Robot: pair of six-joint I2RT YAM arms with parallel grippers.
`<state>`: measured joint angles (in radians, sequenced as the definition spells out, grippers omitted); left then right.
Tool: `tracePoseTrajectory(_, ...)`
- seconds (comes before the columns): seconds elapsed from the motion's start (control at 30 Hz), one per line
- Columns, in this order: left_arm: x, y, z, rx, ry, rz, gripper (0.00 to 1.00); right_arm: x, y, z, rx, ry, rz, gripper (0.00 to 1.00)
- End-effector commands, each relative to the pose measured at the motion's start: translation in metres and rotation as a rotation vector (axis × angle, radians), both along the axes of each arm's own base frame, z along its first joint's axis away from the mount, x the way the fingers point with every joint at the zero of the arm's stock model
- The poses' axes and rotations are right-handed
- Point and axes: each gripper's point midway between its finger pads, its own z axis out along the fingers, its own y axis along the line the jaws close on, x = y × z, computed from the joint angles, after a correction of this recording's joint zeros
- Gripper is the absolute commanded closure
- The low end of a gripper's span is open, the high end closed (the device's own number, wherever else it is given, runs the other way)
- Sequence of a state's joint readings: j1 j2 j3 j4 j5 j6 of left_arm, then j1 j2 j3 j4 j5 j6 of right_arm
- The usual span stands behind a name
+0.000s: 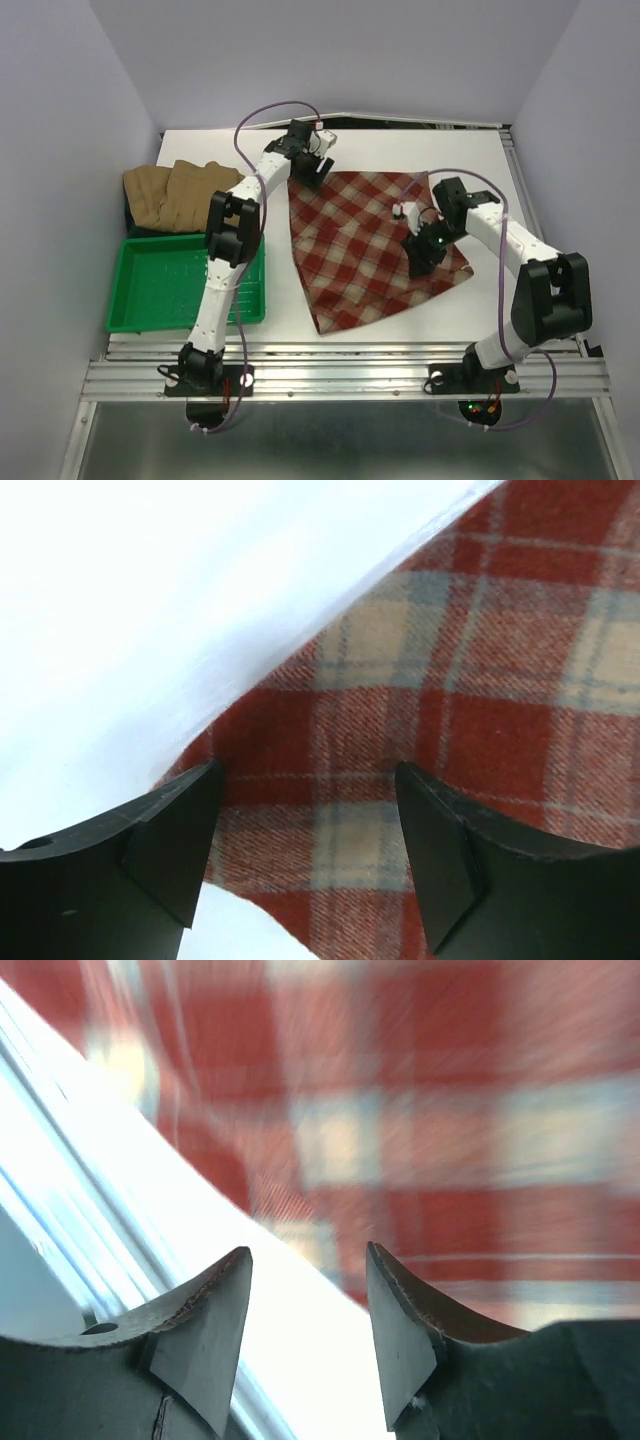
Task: Fold and stack the skirts
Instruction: Flatten the skirt out
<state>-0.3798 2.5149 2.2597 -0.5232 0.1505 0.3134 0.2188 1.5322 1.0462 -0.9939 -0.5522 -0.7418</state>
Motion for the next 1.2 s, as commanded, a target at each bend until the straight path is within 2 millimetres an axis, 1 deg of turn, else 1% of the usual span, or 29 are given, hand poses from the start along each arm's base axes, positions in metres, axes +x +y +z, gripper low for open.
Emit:
tracePoseTrajectory(0.0,-0.02,-0.009,0.1,-0.124,-0.138,-0.084,0.17,0.076,0.008,0.058,0.13,-0.173,-0.163,0.46)
tracePoseTrajectory(0.03,-0.025,-0.013,0.123,-0.151,-0.17,-0.102,0.17,0.088,0.001,0.06,0.112,-0.216,-0.186,0.46)
tracePoseTrajectory(0.07,-0.042,-0.012,0.113,-0.156,-0.123,-0.123,0.18,0.099,-0.006,0.05,0.083,-0.216,-0.208,0.48)
tracePoseTrajectory(0.1,-0.058,-0.013,0.135,-0.177,-0.134,-0.148,0.18,0.112,-0.018,0.045,0.041,-0.238,-0.242,0.49)
tracePoseTrajectory(0.17,-0.087,-0.019,0.134,-0.215,-0.087,-0.198,0.19,0.131,-0.027,0.037,0.033,-0.248,-0.297,0.53)
tracePoseTrajectory(0.2,-0.108,-0.016,0.128,-0.223,-0.055,-0.212,0.21,0.141,-0.031,0.027,0.03,-0.227,-0.332,0.54)
tracePoseTrajectory(0.23,-0.124,-0.024,0.124,-0.246,-0.026,-0.238,0.21,0.156,-0.033,0.028,0.038,-0.265,-0.351,0.54)
tracePoseTrajectory(0.27,-0.143,-0.022,0.104,-0.243,0.034,-0.244,0.21,0.164,-0.034,0.025,0.037,-0.271,-0.363,0.54)
tracePoseTrajectory(0.3,-0.152,-0.026,0.106,-0.255,0.035,-0.26,0.22,0.171,-0.034,0.021,0.035,-0.278,-0.373,0.54)
tracePoseTrajectory(0.33,-0.163,-0.03,0.099,-0.262,0.061,-0.28,0.23,0.181,-0.037,0.011,0.035,-0.268,-0.399,0.55)
tracePoseTrajectory(0.37,-0.174,-0.037,0.09,-0.254,0.079,-0.304,0.23,0.189,-0.036,0.011,0.041,-0.275,-0.41,0.55)
tracePoseTrajectory(0.4,-0.184,-0.035,0.072,-0.238,0.113,-0.307,0.25,0.194,-0.036,0.008,0.043,-0.272,-0.423,0.55)
tracePoseTrajectory(0.43,-0.19,-0.036,0.063,-0.232,0.133,-0.312,0.25,0.199,-0.036,-0.004,0.036,-0.254,-0.429,0.55)
tracePoseTrajectory(0.47,-0.196,-0.038,0.056,-0.228,0.152,-0.32,0.26,0.203,-0.037,-0.007,0.028,-0.254,-0.431,0.56)
tracePoseTrajectory(0.5,-0.202,-0.035,0.042,-0.217,0.183,-0.317,0.27,0.204,-0.042,-0.015,-0.001,-0.255,-0.433,0.56)
tracePoseTrajectory(0.53,-0.205,-0.033,0.035,-0.208,0.195,-0.312,0.27,0.202,-0.046,-0.028,-0.03,-0.237,-0.433,0.56)
tracePoseTrajectory(0.57,-0.207,-0.031,0.028,-0.198,0.206,-0.306,0.28,0.199,-0.05,-0.036,-0.052,-0.233,-0.437,0.57)
tracePoseTrajectory(0.6,-0.208,-0.026,0.018,-0.173,0.216,-0.293,0.28,0.2,-0.058,-0.043,-0.095,-0.252,-0.436,0.57)
tracePoseTrajectory(0.63,-0.208,-0.024,0.013,-0.161,0.221,-0.285,0.27,0.195,-0.061,-0.05,-0.116,-0.247,-0.429,0.57)
tracePoseTrajectory(0.67,-0.208,-0.02,0.003,-0.139,0.232,-0.275,0.28,0.183,-0.065,-0.061,-0.141,-0.222,-0.416,0.57)
tracePoseTrajectory(0.77,-0.197,-0.009,-0.006,-0.081,0.214,-0.236,0.28,0.161,-0.07,-0.074,-0.177,-0.195,-0.391,0.57)
tracePoseTrajectory(0.8,-0.193,-0.005,-0.008,-0.063,0.209,-0.231,0.28,0.142,-0.071,-0.078,-0.18,-0.172,-0.373,0.57)
tracePoseTrajectory(0.87,-0.191,0.001,-0.012,-0.026,0.207,-0.227,0.28,0.12,-0.068,-0.079,-0.169,-0.143,-0.341,0.57)
tracePoseTrajectory(0.9,-0.191,0.003,-0.012,-0.014,0.203,-0.233,0.28,0.112,-0.067,-0.072,-0.159,-0.15,-0.33,0.57)
tracePoseTrajectory(0.93,-0.191,0.006,-0.013,0.007,0.192,-0.246,0.28,0.088,-0.065,-0.078,-0.152,-0.096,-0.296,0.57)
tracePoseTrajectory(1.0,-0.195,0.012,-0.017,0.035,0.196,-0.266,0.28,0.066,-0.059,-0.075,-0.138,-0.065,-0.249,0.57)
tracePoseTrajectory(1.03,-0.196,0.015,-0.018,0.053,0.193,-0.271,0.29,0.052,-0.054,-0.068,-0.132,-0.052,-0.205,0.57)
tracePoseTrajectory(1.07,-0.196,0.02,-0.02,0.082,0.186,-0.282,0.29,0.036,-0.044,-0.067,-0.108,-0.023,-0.164,0.57)
tracePoseTrajectory(1.17,-0.209,0.03,-0.02,0.116,0.203,-0.321,0.3,0.007,-0.023,-0.05,-0.058,0.003,-0.062,0.57)
